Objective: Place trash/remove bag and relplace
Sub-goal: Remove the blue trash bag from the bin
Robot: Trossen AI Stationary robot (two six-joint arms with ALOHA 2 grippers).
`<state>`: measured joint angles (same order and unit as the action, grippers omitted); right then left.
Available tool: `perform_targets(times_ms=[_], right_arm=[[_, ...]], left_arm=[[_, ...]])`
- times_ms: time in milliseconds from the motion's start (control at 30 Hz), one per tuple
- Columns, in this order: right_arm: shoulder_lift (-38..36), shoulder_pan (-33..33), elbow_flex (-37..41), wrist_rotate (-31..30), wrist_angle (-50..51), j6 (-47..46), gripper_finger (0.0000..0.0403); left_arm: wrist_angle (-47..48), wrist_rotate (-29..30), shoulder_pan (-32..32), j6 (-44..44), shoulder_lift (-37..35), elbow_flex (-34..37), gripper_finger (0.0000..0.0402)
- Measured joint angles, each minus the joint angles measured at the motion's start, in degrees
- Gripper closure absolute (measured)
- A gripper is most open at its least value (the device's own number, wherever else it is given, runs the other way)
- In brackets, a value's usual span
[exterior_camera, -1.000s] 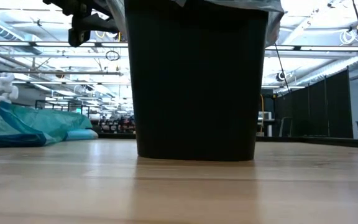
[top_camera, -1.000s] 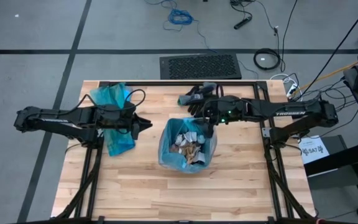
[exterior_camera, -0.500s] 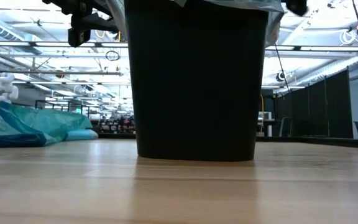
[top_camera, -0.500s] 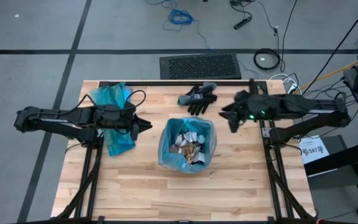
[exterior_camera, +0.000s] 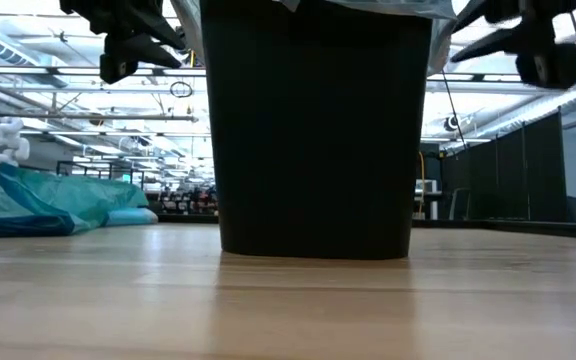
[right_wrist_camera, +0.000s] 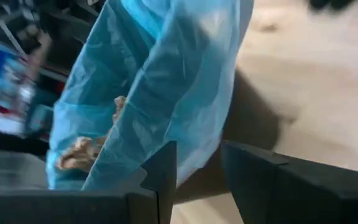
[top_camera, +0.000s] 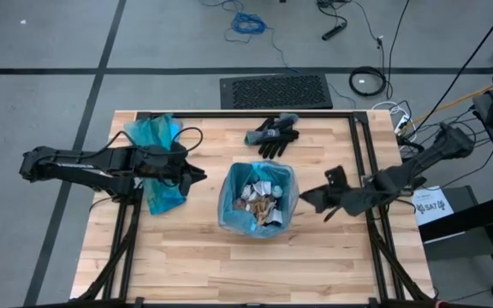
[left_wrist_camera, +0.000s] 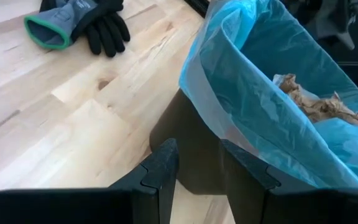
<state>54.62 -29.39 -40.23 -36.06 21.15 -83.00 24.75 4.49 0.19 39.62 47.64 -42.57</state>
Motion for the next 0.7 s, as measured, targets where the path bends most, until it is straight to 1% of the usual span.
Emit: perform_targets(times_ms=[33, 100, 200, 333, 467, 633, 700], right_arm=[[0.66, -0.12, 1.25, -0.08, -4.21, -0.73, 0.0287], [1.74, -0.12, 2.04, -0.34, -8.27, -1.85, 0.0287], [3.02, -0.12, 2.05, -1.23, -8.54, -3.78, 0.0287], [3.9, -1.02, 2.06, 0.45, -7.7, -7.05, 0.0287], [3.95, -2.94, 2.04, 0.44, -7.62, -9.03, 0.0287], [3.78, -4.54, 1.54, -0.03, -7.5, -9.57, 0.0287], [3.78, -4.47, 1.54, -0.03, -6.02, -9.73, 0.029]], left_arm=[[0.0, 0.0, 0.03, -0.04, 0.0, -0.02, 0.0281], [-0.04, 0.02, 0.07, -0.64, -0.02, 0.0, 0.0281], [0.04, 0.03, 0.07, -1.5, -0.01, -0.01, 0.0281], [0.09, 0.05, 0.11, -2.41, 0.0, -0.02, 0.0281], [0.2, 0.09, 0.11, -2.56, 0.0, -0.01, 0.0281], [0.23, 0.2, 0.11, -3.01, 0.0, -0.02, 0.0281], [0.25, 0.24, 0.11, -3.06, 0.0, -0.01, 0.0281]])
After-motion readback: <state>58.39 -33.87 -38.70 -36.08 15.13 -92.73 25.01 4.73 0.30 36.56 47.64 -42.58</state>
